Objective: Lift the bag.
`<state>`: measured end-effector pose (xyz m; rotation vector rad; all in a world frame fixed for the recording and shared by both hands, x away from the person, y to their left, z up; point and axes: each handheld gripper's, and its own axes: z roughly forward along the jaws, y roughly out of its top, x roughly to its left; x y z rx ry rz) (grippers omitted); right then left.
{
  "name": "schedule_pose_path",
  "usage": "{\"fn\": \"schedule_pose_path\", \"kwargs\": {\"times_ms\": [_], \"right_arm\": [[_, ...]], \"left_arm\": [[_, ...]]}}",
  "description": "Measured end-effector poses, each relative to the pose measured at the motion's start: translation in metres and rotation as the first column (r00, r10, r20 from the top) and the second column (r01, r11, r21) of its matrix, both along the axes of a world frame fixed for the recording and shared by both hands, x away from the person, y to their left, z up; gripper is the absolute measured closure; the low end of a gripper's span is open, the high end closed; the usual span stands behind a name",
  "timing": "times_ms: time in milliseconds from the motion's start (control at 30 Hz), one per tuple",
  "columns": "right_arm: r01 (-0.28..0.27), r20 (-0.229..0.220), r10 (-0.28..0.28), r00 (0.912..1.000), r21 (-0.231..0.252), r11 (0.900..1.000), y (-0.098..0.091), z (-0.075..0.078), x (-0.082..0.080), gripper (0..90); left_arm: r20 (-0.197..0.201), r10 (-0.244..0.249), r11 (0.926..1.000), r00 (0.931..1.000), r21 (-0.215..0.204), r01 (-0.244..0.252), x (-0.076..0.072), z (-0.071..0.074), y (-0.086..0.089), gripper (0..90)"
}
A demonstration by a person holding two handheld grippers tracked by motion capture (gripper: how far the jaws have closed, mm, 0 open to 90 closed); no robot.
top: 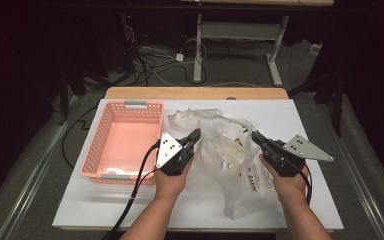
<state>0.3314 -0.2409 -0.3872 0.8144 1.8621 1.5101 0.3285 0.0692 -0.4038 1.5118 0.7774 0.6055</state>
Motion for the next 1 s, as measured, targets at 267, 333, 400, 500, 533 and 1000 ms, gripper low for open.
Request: {"fn": "schedule_pose_path", "kwargs": {"times_ms": [267, 333, 400, 500, 533, 1000], "right_arm": [[0.036, 0.051, -0.038, 0.9979, 0.052, 0.998, 0.008, 0.017, 0.015, 90.0], [0.045, 0.064, -0.049, 0.9968, 0.067, 0.9968, 0.009, 0.024, 0.021, 90.0], [0.056, 0.079, -0.063, 0.9949, 0.081, 0.9951, 0.009, 0.032, 0.027, 90.0], [0.082, 0.102, -0.093, 0.9905, 0.104, 0.9912, 0.007, 0.049, 0.037, 90.0], [0.088, 0.109, -0.1, 0.989, 0.109, 0.9902, 0.006, 0.054, 0.039, 90.0], [0.18, 0.183, -0.208, 0.9609, 0.16, 0.9706, -0.026, 0.117, 0.053, 90.0]], "left_arm": [[0.103, -0.007, 0.9999, 0.9946, 0.008, 0.007, 0.017, 0.041, -0.015, 88.3], [0.118, -0.007, 1.0, 0.993, 0.004, 0.006, 0.022, 0.05, -0.018, 88.3], [0.131, -0.003, 1.0, 0.9914, 0.004, 0.002, 0.029, 0.062, -0.021, 88.4], [0.151, -0.001, 1.0, 0.9885, -0.006, 0.001, 0.037, 0.079, -0.025, 88.3], [0.165, 0.0, 1.0, 0.9863, -0.003, 0.001, 0.04, 0.087, -0.027, 88.3], [0.186, 0.016, 0.9993, 0.9824, 0.032, -0.022, 0.065, 0.121, -0.027, 88.2]]}}
